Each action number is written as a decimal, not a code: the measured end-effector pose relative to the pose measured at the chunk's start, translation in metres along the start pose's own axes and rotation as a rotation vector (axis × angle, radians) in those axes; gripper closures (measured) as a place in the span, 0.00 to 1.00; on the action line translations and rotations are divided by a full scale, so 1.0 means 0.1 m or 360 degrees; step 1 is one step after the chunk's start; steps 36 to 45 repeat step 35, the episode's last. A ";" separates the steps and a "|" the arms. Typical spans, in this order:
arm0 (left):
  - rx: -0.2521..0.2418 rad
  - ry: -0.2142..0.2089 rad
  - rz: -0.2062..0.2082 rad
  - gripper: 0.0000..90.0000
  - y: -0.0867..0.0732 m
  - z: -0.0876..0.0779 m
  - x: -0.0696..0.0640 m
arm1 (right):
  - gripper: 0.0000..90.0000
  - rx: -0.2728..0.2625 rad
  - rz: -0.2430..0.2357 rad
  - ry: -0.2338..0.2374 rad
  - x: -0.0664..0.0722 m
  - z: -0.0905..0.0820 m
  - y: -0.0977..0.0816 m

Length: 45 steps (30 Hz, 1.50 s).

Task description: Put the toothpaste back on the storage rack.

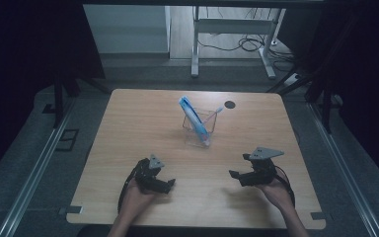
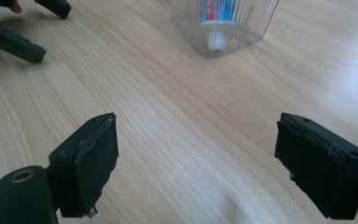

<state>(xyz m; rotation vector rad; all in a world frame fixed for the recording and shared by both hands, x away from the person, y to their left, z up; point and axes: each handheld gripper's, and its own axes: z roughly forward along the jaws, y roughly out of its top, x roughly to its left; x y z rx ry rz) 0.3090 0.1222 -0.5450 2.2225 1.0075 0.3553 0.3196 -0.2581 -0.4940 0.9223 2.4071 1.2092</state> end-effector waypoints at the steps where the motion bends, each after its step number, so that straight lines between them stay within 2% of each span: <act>1: 0.0000 0.0000 0.0000 0.03 0.00 0.00 0.00 | 0.14 0.0000 0.0008 0.0001 0.00 -0.01 -0.03; 15: 0.0001 0.0005 -0.0008 0.03 0.00 0.00 -0.01 | 0.14 0.0025 0.0062 -0.0019 0.03 -0.03 -0.29; 28: 0.0001 0.0006 -0.0005 0.03 0.00 0.00 0.00 | 0.14 0.0175 0.0028 -0.0026 0.07 0.15 -0.48; 31: 0.0001 0.0006 -0.0004 0.03 0.00 0.00 0.00 | 0.14 0.0182 -0.0004 -0.0048 0.09 0.16 -0.49; 45: 0.0002 0.0006 -0.0004 0.03 0.00 0.00 0.00 | 0.14 0.0182 -0.0003 -0.0049 0.09 0.16 -0.49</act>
